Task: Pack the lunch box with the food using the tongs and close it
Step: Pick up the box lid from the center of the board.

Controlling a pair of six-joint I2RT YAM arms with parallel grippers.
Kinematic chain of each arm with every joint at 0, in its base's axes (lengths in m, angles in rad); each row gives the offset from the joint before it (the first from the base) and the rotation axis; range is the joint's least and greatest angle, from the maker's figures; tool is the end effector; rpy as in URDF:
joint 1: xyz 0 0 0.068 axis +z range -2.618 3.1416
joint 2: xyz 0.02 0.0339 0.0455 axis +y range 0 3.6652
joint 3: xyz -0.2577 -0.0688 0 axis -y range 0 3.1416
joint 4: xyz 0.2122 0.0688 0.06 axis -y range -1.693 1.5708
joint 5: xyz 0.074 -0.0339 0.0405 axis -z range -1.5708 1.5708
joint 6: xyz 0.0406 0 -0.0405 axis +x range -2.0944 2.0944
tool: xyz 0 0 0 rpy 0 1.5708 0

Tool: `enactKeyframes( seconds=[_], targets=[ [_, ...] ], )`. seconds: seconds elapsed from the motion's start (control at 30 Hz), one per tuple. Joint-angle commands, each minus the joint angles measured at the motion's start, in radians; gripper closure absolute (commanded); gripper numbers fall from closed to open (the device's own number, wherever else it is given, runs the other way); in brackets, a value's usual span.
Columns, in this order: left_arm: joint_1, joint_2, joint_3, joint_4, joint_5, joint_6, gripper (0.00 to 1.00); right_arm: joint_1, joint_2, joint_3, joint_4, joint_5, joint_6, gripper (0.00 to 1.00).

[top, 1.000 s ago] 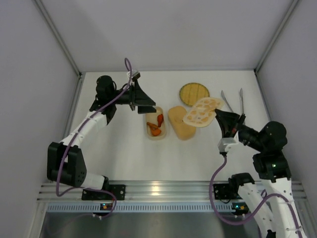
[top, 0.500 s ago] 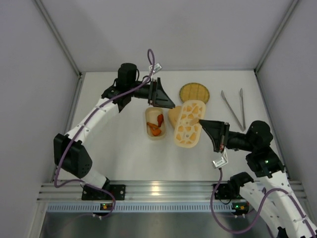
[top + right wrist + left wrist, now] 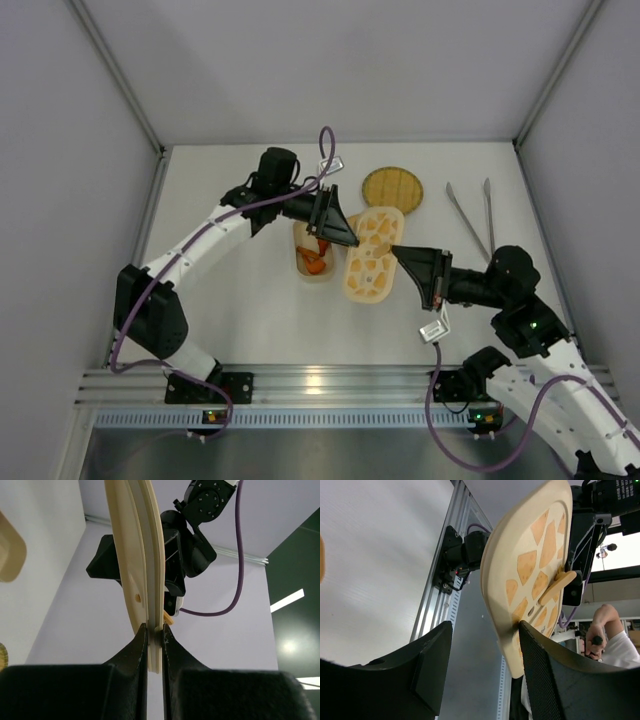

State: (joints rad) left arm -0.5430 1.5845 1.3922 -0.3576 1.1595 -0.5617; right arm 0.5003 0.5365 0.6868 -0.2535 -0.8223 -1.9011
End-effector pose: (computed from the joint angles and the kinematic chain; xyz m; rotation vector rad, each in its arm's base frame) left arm 0.2549 -0.1973 0.3424 0.7722 2.1687 -1.8398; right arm 0.0738 0.0743 0.3258 -1.6547 -0.0075 -0.3817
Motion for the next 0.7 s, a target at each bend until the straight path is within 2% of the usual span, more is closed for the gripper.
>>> enactKeyframes(
  seconds=[0.0,0.2,0.33,0.43,0.5,0.57,0.67],
  targets=[
    [0.002,-0.055,-0.058,0.083,0.045,-0.041,0.4,0.029,0.008,-0.013,0.117,0.026,0.01,1.0],
    [0.0,-0.075,-0.093,0.124,0.057,-0.084,0.49,0.052,0.016,-0.029,0.137,0.06,0.016,1.0],
    [0.0,-0.078,-0.105,0.183,0.069,-0.124,0.6,0.061,0.022,-0.027,0.14,0.071,0.019,1.0],
    [0.0,-0.084,-0.122,0.221,0.072,-0.162,0.7,0.069,0.023,-0.027,0.132,0.071,0.013,1.0],
    [0.0,-0.089,-0.136,0.282,0.08,-0.204,0.82,0.072,0.023,-0.027,0.128,0.075,0.008,1.0],
    [0.002,-0.096,-0.147,0.292,0.077,-0.205,1.0,0.073,0.029,-0.026,0.12,0.087,0.001,1.0],
    [0.008,-0.11,-0.17,0.31,0.072,-0.221,1.0,0.073,0.043,-0.026,0.119,0.113,-0.004,1.0]
  ],
)
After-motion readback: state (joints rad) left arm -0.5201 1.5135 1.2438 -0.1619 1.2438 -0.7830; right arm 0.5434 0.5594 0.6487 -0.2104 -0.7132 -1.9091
